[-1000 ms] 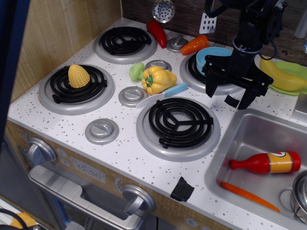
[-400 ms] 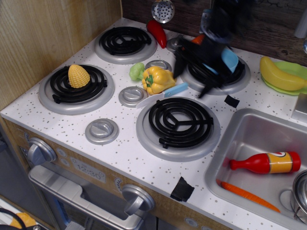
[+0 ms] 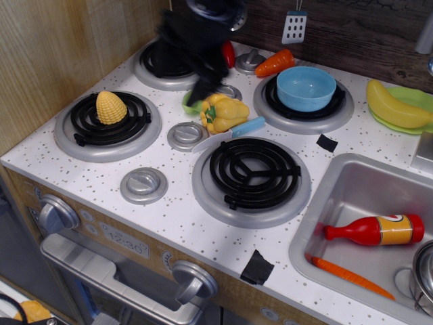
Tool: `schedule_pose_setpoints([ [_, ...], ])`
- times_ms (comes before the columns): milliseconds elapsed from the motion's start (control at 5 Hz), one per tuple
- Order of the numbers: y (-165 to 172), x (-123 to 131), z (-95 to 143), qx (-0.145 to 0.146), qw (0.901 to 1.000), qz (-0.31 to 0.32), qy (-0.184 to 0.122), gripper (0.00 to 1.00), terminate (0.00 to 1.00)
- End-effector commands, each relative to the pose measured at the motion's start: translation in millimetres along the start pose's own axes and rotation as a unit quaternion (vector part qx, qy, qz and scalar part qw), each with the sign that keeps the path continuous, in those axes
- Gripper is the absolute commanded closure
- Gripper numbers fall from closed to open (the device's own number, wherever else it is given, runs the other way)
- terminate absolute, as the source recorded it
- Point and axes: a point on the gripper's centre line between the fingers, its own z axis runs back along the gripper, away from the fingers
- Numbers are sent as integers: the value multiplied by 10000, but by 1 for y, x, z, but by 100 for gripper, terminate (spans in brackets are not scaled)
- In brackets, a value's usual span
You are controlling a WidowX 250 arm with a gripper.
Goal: Put corn into bowl
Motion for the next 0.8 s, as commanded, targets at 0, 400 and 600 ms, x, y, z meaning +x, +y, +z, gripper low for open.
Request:
schedule_pose_setpoints([
  [0,64,-31,-3,419,9979,-190,-456,0,0],
  [400,88,-37,-53,-18,9939,-278,-1066,0,0],
  [600,76,-30,-66,-121,9910,-289,-1303,0,0],
])
